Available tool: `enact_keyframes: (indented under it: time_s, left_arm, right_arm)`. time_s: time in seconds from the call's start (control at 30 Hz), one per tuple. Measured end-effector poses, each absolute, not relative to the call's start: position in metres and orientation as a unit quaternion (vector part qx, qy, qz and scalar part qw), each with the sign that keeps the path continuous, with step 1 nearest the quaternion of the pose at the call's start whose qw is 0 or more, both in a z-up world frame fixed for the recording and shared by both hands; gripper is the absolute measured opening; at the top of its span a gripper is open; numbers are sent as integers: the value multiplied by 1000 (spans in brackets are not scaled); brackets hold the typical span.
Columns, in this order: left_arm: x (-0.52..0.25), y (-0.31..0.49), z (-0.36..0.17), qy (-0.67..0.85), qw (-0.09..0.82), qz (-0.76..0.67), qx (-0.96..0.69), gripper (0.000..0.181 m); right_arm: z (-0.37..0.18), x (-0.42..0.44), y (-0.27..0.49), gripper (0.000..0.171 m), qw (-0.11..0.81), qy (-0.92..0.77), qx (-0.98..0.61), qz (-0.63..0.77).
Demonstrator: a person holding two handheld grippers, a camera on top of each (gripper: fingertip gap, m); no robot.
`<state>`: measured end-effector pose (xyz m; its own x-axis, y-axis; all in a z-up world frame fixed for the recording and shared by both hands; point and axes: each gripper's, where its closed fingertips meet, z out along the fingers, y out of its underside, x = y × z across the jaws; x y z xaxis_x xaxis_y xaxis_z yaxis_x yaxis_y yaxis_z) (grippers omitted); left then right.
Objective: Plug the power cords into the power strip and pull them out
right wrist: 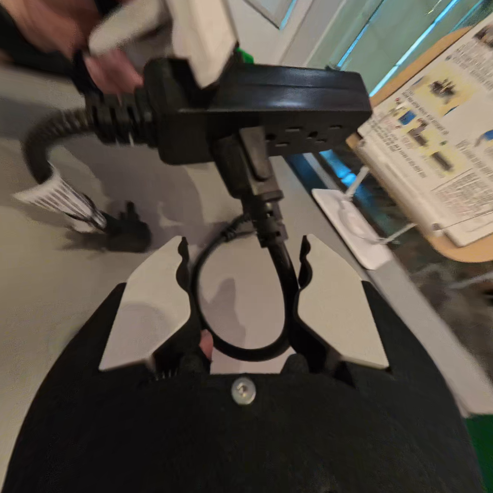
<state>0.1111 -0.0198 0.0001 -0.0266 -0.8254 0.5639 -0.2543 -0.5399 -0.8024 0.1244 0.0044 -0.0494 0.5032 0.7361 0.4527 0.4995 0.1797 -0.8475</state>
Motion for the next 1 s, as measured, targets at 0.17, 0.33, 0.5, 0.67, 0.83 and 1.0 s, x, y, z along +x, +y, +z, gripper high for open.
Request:
enact_keyframes:
  time_s: [0.17,0.33,0.5,0.67,0.83,1.0]
  left_arm:
    - [104,-24,3,440,255,-577,-639,64]
    - [104,-36,6,485,274,-557,-616,64]
    - [101,-32,5,473,265,-564,-623,64]
    - [102,-26,5,465,287,-552,-630,64]
    - [115,-34,2,482,297,-517,-642,64]
    - [109,-34,7,495,306,-506,-636,63]
  right_arm:
    - [-31,123,-8,90,581,-447,-632,253]
    - [-36,112,-26,85,546,-485,-620,288]
    - [-62,132,-6,68,484,-446,-703,270]
    - [-54,132,-5,93,409,-321,-720,459]
    - [-37,133,-2,96,469,-331,-684,450]
    - [-31,130,-19,97,466,-400,-645,456]
